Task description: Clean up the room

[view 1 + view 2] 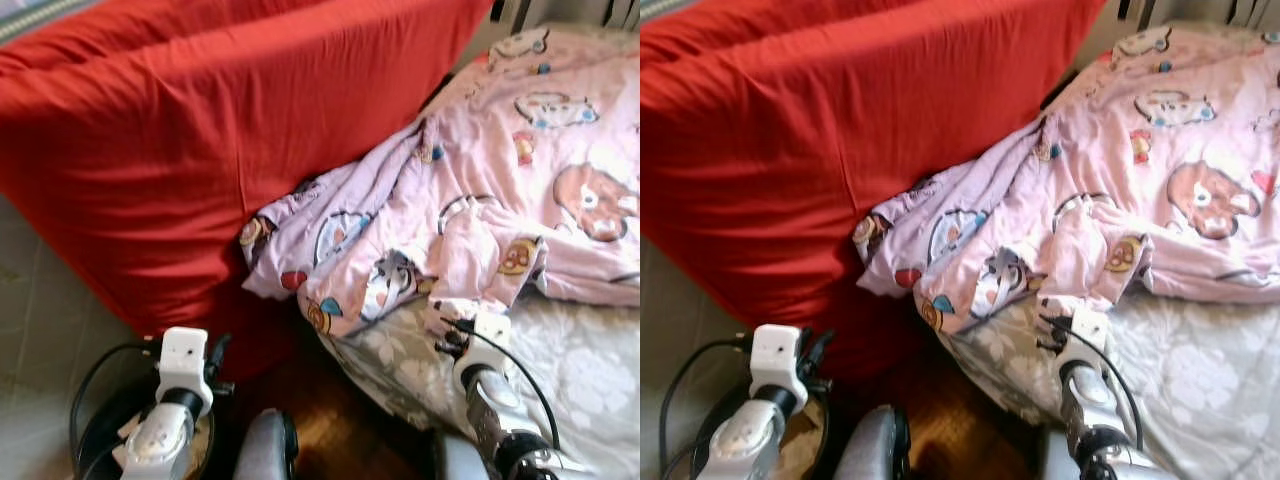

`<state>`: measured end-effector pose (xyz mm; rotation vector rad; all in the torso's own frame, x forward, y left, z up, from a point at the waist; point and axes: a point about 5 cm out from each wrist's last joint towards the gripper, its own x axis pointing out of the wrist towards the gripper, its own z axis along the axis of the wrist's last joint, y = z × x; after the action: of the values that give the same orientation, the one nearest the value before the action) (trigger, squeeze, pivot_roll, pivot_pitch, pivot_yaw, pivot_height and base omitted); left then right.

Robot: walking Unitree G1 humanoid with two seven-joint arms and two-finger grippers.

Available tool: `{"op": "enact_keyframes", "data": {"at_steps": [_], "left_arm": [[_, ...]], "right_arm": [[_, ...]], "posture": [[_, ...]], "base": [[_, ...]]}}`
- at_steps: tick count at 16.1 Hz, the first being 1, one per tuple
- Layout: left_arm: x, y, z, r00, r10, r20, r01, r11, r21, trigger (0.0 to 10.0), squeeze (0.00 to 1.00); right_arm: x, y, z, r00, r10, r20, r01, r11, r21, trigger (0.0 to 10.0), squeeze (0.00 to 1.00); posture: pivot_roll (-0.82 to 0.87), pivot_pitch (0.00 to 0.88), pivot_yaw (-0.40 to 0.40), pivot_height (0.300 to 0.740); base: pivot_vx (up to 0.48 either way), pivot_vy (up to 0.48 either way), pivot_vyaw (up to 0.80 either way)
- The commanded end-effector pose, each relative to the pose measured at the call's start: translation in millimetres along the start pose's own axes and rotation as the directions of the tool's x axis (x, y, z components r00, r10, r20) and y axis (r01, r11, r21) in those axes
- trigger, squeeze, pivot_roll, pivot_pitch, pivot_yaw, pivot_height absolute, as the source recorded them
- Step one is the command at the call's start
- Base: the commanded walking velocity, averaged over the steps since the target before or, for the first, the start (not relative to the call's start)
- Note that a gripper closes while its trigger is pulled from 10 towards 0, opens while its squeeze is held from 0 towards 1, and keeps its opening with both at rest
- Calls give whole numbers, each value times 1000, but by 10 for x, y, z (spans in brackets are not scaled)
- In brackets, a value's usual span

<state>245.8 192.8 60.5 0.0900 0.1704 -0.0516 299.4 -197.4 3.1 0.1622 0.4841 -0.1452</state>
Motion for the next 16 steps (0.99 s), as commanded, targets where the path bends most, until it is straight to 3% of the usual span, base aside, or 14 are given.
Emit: {"op": "enact_keyframes", "data": {"at_steps": [1,5,7,8,11,14,16], "left_arm": [[5,91,-64,999,35,-17,-34,999,7,10000,0],[127,129,-234,997,60,-57,-60,998,-4,10000,0],[161,146,-321,994,74,-84,-74,997,-6,10000,0],[170,176,-365,991,94,-94,-96,995,-21,10000,0],[164,239,-495,979,152,-134,-163,983,-78,10000,0],[121,212,-672,966,167,-197,-186,979,-82,10000,0],[105,267,-767,946,210,-245,-247,961,-127,10000,0]], "right_arm": [[9,9,60,999,13,32,-13,1000,3,0,0],[-76,-201,-16,995,-32,89,29,999,35,0,0],[-114,-223,-52,993,-33,116,28,998,52,0,0],[-119,-209,-5,988,-17,156,7,998,62,10000,0],[-128,-209,166,964,6,264,-24,998,62,10000,0],[-112,-215,179,968,-14,252,-6,997,81,10000,0],[-100,-131,213,964,24,264,-41,997,58,10000,0]], "posture": [[89,0,100,610],[34,0,109,610],[14,0,110,610],[7,0,112,610],[-7,0,97,610],[0,0,79,650],[-7,0,78,680]], "base": [[0,0,0],[0,0,0],[0,0,0],[0,0,0],[0,0,0],[0,0,0],[0,0,0]]}}
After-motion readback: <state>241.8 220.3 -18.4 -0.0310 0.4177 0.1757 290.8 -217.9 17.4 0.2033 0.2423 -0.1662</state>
